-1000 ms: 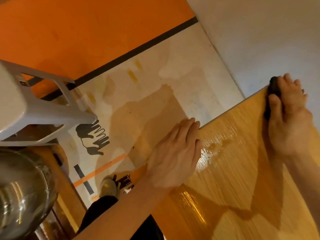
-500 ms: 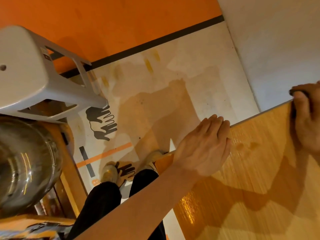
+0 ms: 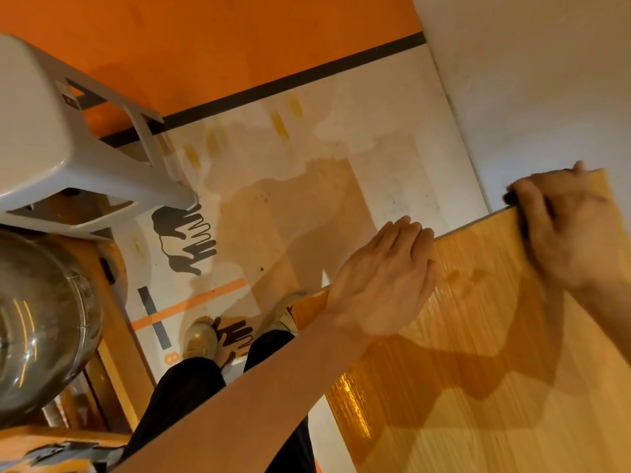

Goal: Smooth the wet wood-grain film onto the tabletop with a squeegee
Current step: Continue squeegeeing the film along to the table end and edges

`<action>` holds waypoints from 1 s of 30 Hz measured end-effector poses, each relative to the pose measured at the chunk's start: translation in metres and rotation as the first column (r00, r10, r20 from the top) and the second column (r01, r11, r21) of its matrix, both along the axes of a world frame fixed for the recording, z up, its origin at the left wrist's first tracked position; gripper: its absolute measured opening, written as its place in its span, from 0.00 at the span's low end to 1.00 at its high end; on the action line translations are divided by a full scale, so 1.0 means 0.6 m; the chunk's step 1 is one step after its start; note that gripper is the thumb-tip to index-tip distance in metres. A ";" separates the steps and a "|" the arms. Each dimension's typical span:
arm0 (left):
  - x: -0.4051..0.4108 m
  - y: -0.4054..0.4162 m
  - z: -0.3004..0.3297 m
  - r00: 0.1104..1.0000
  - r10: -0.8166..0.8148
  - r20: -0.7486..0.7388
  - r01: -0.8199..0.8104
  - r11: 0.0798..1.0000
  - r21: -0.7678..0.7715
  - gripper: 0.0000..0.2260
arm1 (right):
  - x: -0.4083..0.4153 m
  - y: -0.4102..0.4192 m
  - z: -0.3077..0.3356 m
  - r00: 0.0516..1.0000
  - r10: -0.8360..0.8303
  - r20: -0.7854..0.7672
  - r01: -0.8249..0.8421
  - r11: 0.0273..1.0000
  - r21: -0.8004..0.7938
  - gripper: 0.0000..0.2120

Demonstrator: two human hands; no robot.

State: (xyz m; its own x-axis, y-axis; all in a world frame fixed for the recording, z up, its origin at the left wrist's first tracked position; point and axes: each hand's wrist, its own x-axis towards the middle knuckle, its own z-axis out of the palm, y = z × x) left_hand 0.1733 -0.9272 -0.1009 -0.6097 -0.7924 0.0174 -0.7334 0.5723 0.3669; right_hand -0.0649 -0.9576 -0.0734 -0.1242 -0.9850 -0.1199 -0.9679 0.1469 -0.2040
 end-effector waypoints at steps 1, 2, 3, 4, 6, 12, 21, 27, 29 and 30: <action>0.000 0.000 0.000 1.000 0.008 -0.004 -0.008 1.000 0.011 0.21 | 0.035 0.018 0.002 0.995 0.080 0.058 -0.078 0.997 -0.022 0.19; -0.001 0.001 0.000 1.000 0.017 -0.006 -0.017 1.000 0.020 0.21 | 0.059 0.037 0.001 0.980 0.160 0.118 -0.156 0.987 -0.048 0.17; -0.001 0.001 0.001 1.000 0.023 -0.007 -0.023 0.999 0.027 0.20 | 0.074 0.050 -0.001 0.962 0.224 0.154 -0.217 0.974 -0.063 0.16; -0.001 0.002 0.001 1.000 0.024 -0.008 -0.023 0.999 0.035 0.21 | 0.074 0.057 -0.004 0.944 0.283 0.170 -0.274 0.959 -0.071 0.17; -0.001 0.002 -0.001 1.000 0.017 -0.006 -0.017 0.998 0.054 0.21 | 0.035 0.052 -0.004 0.926 0.321 0.199 -0.317 0.947 -0.053 0.20; -0.002 0.004 0.001 0.999 0.031 -0.011 -0.030 0.995 0.091 0.22 | -0.035 0.015 -0.008 0.953 -0.211 0.216 0.236 0.967 -0.099 0.23; 0.000 0.004 0.003 0.999 0.035 0.003 -0.035 0.993 0.115 0.21 | 0.046 0.177 -0.009 0.970 0.120 0.212 -0.109 0.992 -0.065 0.24; 0.002 0.009 0.005 0.999 0.043 0.013 -0.045 0.991 0.126 0.21 | 0.050 0.167 -0.008 0.876 -0.393 0.281 0.437 0.892 -0.114 0.23; 0.003 0.009 0.006 0.999 0.041 0.016 -0.042 0.990 0.132 0.22 | 0.134 0.207 -0.014 0.940 -0.181 0.288 0.222 0.968 -0.115 0.23; 0.002 0.008 0.006 0.999 0.039 0.016 -0.041 0.990 0.138 0.22 | 0.159 0.227 -0.015 0.962 -0.031 0.272 0.065 0.991 -0.117 0.23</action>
